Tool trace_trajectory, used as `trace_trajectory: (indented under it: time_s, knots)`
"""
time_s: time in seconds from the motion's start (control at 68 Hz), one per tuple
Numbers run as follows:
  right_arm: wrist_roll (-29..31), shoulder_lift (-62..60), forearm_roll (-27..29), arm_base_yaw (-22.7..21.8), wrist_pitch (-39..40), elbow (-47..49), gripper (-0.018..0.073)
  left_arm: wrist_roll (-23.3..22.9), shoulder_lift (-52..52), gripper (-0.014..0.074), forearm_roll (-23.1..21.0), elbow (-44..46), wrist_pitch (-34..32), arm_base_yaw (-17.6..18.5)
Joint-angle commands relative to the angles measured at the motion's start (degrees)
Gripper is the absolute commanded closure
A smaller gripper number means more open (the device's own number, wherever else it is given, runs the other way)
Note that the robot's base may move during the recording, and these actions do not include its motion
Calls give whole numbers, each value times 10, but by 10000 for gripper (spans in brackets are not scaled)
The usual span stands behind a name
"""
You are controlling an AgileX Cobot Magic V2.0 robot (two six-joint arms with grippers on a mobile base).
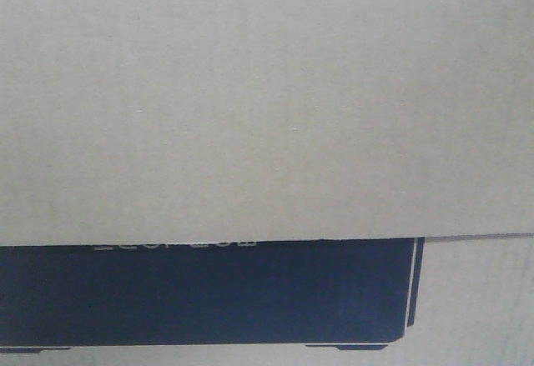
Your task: Grab box from left shelf to table start
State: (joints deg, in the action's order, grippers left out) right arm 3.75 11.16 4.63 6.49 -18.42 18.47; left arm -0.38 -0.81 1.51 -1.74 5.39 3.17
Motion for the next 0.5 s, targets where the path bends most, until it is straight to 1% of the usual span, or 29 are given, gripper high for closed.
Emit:
trace_trajectory:
  time_s: [0.0,0.221,0.309,0.324,0.368,0.485]
  knots:
    - [-12,-23,-5,-14,105,-23,501,0,-8,688,-4,2,-58,0]
    - [-12,-85,-5,-16,176,-155,501,0,-8,688,-4,2,-58,0]
    - [-17,-108,5,-16,210,-204,501,0,-8,688,-4,2,-58,0]
    - [-21,-113,8,-16,216,-208,501,0,-8,688,-4,2,-58,0]
    - [-22,-124,10,-18,184,-204,501,0,-8,688,-4,2,-57,0]
    - [-22,-123,10,-18,190,-204,501,0,-6,688,-4,2,-54,0]
